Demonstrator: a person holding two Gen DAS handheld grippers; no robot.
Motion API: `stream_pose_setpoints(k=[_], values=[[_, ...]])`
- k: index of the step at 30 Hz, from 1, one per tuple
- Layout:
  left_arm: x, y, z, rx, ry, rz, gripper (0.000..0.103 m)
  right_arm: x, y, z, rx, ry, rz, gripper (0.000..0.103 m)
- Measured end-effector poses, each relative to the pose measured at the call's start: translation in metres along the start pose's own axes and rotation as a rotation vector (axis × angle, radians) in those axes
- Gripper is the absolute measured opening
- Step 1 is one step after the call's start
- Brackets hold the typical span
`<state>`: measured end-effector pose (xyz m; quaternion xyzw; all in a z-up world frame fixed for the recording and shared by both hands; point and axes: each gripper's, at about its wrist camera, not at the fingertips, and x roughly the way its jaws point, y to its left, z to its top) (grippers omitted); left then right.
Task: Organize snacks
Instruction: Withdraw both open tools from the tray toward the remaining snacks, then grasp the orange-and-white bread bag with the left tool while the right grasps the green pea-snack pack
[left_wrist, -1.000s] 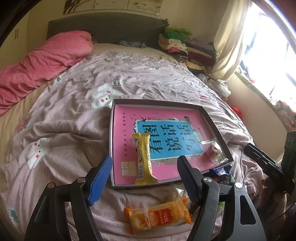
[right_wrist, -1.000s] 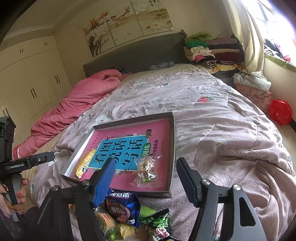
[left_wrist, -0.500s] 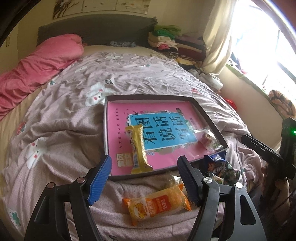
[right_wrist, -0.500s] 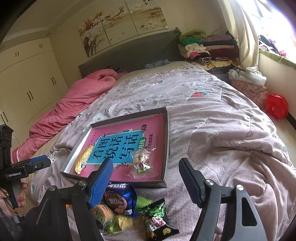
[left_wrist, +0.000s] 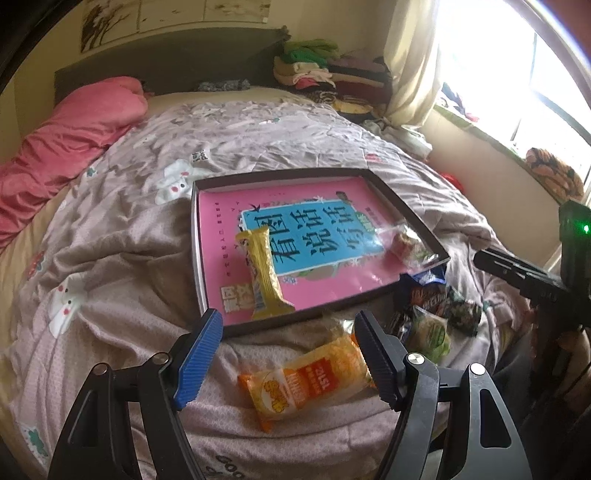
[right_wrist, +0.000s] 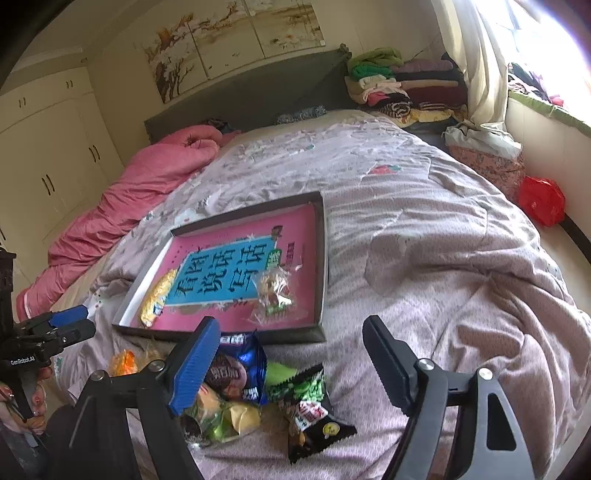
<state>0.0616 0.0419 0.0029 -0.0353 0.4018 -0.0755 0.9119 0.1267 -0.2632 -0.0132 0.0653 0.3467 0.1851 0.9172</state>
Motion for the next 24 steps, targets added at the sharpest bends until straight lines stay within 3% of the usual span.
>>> stream_pose_setpoints(k=[14, 24], values=[[0.005, -0.012, -0.027, 0.22, 0.099, 0.012, 0.076, 0.01, 0.0, -0.009, -0.007, 0.071, -0.031, 0.084], [0.016, -0.023, -0.034, 0.311, 0.131, 0.008, 0.076, 0.018, 0.001, -0.027, -0.077, 0.159, -0.073, 0.084]])
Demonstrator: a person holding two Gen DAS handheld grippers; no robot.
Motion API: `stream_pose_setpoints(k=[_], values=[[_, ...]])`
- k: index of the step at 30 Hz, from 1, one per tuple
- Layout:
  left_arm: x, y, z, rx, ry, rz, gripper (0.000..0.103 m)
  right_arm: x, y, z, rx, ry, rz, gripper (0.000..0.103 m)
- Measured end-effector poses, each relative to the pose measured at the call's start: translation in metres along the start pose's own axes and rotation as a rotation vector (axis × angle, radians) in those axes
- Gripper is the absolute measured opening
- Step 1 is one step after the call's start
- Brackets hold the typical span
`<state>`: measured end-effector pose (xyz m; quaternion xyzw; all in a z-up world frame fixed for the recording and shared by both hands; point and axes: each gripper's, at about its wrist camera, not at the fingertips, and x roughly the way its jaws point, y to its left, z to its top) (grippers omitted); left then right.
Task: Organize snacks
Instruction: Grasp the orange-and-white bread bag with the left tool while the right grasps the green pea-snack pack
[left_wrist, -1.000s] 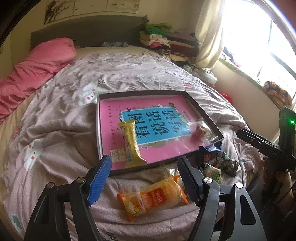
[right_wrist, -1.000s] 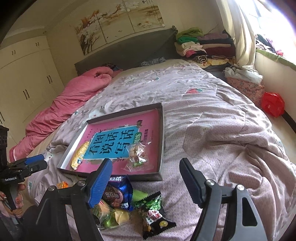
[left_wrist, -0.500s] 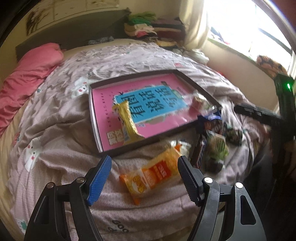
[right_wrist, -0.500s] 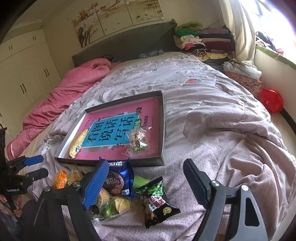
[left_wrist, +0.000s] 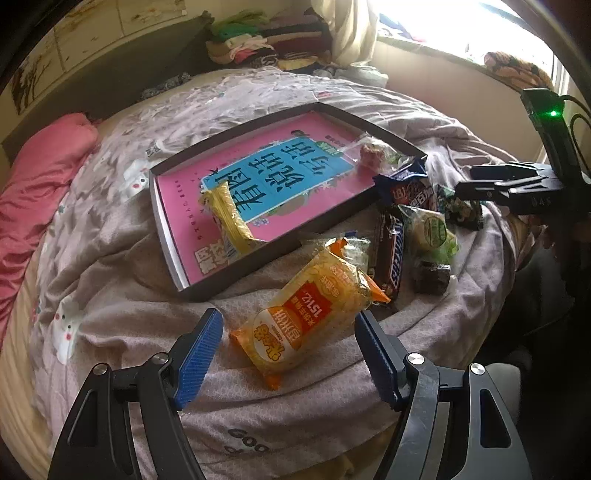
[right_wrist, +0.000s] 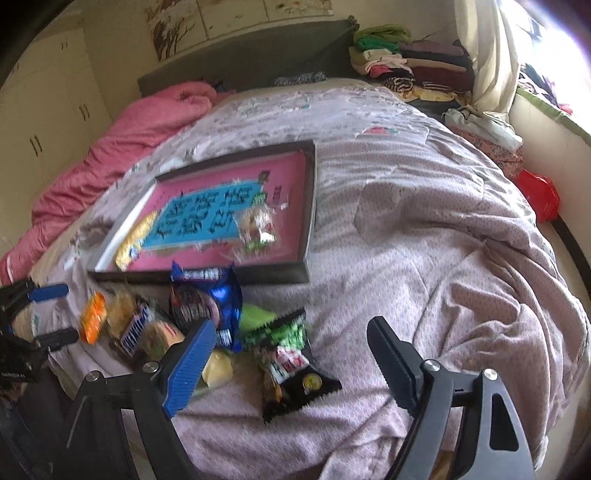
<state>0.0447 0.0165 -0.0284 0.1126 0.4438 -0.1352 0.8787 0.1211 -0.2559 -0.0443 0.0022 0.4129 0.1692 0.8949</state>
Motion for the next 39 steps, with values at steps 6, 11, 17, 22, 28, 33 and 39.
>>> stream_pose_setpoints(k=[6, 11, 17, 22, 28, 33, 39], values=[[0.007, 0.005, 0.002, -0.028, -0.013, -0.027, 0.075, 0.011, 0.005, -0.011, -0.083, 0.059, -0.069, 0.084], [0.018, 0.011, 0.004, -0.069, -0.009, -0.064, 0.075, 0.025, 0.013, -0.014, -0.169, 0.097, -0.117, 0.084], [0.03, 0.019, 0.005, -0.114, -0.004, -0.091, 0.075, 0.037, 0.014, -0.014, -0.211, 0.119, -0.127, 0.078], [0.037, 0.025, 0.006, -0.154, -0.004, -0.117, 0.075, 0.04, 0.011, -0.01, -0.208, 0.113, -0.096, 0.064], [0.042, 0.035, 0.003, -0.217, 0.006, -0.178, 0.075, 0.04, 0.008, -0.009, -0.19, 0.109, -0.083, 0.045], [0.046, 0.04, 0.001, -0.239, 0.003, -0.212, 0.076, 0.035, -0.006, -0.005, -0.109, 0.093, -0.041, 0.041], [0.05, 0.044, 0.0, -0.243, 0.001, -0.259, 0.072, 0.018, -0.027, 0.003, 0.046, 0.016, 0.038, 0.039]])
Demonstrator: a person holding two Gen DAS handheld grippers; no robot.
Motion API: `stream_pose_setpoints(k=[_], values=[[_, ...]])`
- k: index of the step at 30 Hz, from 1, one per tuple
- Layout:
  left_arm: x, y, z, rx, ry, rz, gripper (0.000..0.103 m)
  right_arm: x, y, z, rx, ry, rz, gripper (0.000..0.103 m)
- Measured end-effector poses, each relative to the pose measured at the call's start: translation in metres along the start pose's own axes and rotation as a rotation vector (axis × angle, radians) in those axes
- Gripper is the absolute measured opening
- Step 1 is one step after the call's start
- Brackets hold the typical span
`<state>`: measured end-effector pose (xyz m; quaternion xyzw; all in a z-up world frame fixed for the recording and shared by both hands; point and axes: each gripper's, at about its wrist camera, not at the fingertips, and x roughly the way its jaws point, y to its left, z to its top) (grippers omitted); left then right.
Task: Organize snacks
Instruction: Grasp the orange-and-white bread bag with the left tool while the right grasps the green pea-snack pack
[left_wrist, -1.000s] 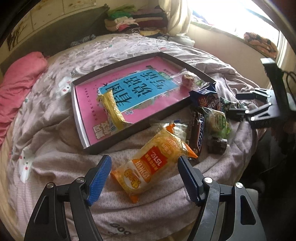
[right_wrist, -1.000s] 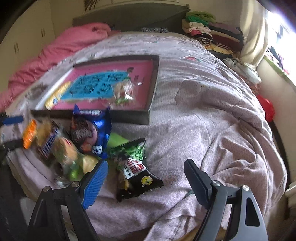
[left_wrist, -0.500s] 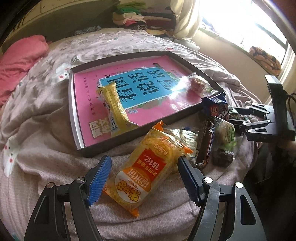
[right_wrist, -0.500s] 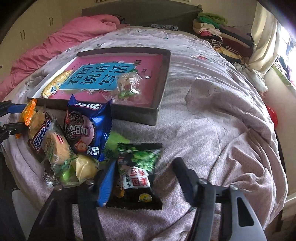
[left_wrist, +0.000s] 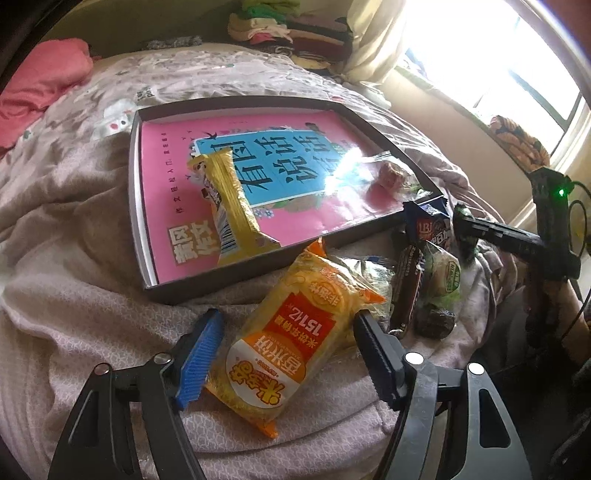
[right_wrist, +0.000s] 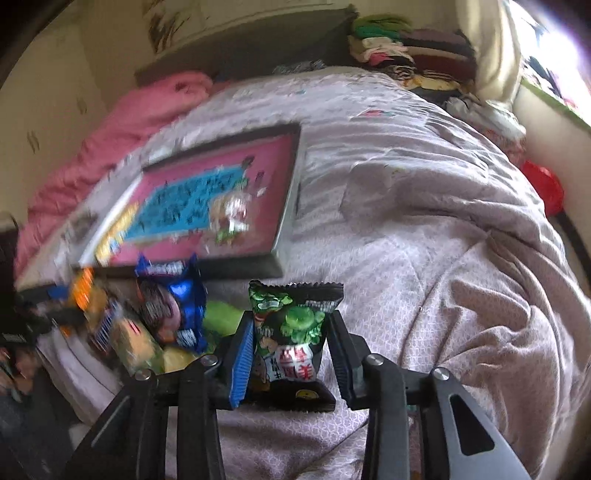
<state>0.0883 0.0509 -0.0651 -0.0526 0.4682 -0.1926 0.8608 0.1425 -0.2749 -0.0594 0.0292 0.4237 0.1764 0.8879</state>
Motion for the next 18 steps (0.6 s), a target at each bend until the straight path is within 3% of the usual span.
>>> stream_pose_setpoints(k=[7, 18], values=[[-0.001, 0.002, -0.001, -0.008, -0.009, -0.037, 0.059, -0.017, -0.002, 0.009, 0.055, -0.097, 0.089, 0.038], [-0.011, 0.007, -0.013, -0.063, -0.012, -0.057, 0.049, -0.019, 0.021, 0.014, 0.003, -0.134, 0.141, 0.038]])
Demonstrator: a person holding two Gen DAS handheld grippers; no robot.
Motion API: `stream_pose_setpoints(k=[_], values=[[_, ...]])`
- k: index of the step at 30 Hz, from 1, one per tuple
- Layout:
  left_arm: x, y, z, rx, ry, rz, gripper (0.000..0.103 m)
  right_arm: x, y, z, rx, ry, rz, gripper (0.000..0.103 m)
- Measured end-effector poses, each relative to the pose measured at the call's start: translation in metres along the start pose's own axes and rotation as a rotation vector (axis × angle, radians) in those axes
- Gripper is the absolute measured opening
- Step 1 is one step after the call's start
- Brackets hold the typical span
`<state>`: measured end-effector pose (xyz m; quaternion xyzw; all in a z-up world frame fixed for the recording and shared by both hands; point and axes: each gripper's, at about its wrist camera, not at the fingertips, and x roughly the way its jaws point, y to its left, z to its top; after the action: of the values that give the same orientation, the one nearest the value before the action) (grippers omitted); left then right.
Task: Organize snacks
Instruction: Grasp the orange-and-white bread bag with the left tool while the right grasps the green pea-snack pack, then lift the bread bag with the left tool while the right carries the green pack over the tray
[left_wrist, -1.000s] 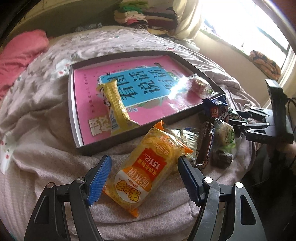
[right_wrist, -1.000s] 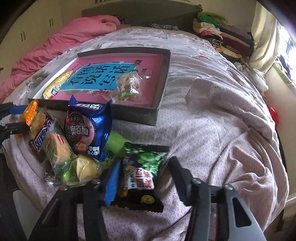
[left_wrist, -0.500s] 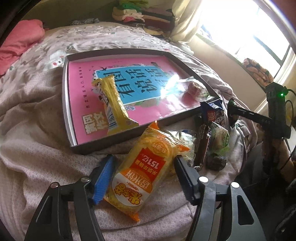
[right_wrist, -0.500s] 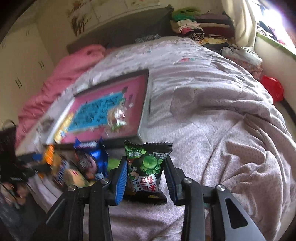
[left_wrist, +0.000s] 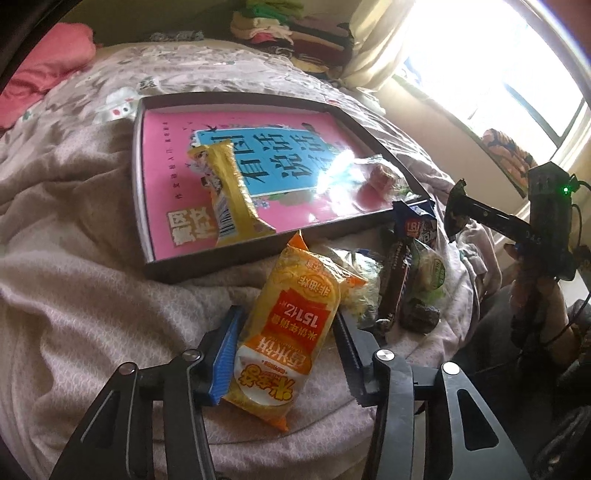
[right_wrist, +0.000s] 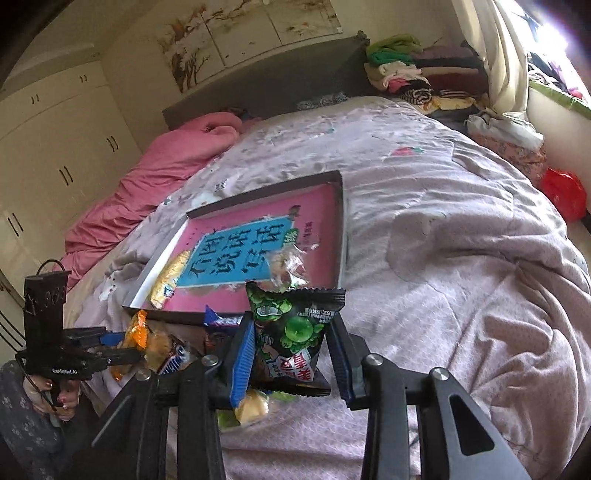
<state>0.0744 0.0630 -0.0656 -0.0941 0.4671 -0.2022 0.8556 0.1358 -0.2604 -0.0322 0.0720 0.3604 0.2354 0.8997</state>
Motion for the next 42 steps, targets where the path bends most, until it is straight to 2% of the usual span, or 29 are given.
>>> stream_pose_setpoints(k=[2, 5, 12, 25, 31, 42], values=[[-0.004, 0.002, 0.0, -0.015, -0.011, -0.004, 0.044, 0.001, 0.001, 0.003, 0.005, -0.009, 0.003, 0.038], [-0.009, 0.008, -0.001, -0.051, -0.026, -0.029, 0.043, 0.001, 0.003, 0.007, 0.008, -0.025, 0.005, 0.038], [-0.027, 0.01, 0.005, -0.097, -0.082, -0.025, 0.041, -0.002, 0.008, 0.01, -0.009, -0.06, 0.0, 0.038], [-0.051, -0.011, 0.024, -0.075, -0.152, 0.033, 0.037, -0.01, 0.015, 0.016, -0.031, -0.111, 0.019, 0.038], [-0.063, -0.022, 0.036, -0.075, -0.216, 0.059, 0.037, -0.015, 0.014, 0.02, -0.027, -0.139, 0.024, 0.038], [-0.064, -0.032, 0.049, -0.066, -0.251, 0.081, 0.037, -0.018, 0.016, 0.025, -0.027, -0.175, 0.025, 0.038]])
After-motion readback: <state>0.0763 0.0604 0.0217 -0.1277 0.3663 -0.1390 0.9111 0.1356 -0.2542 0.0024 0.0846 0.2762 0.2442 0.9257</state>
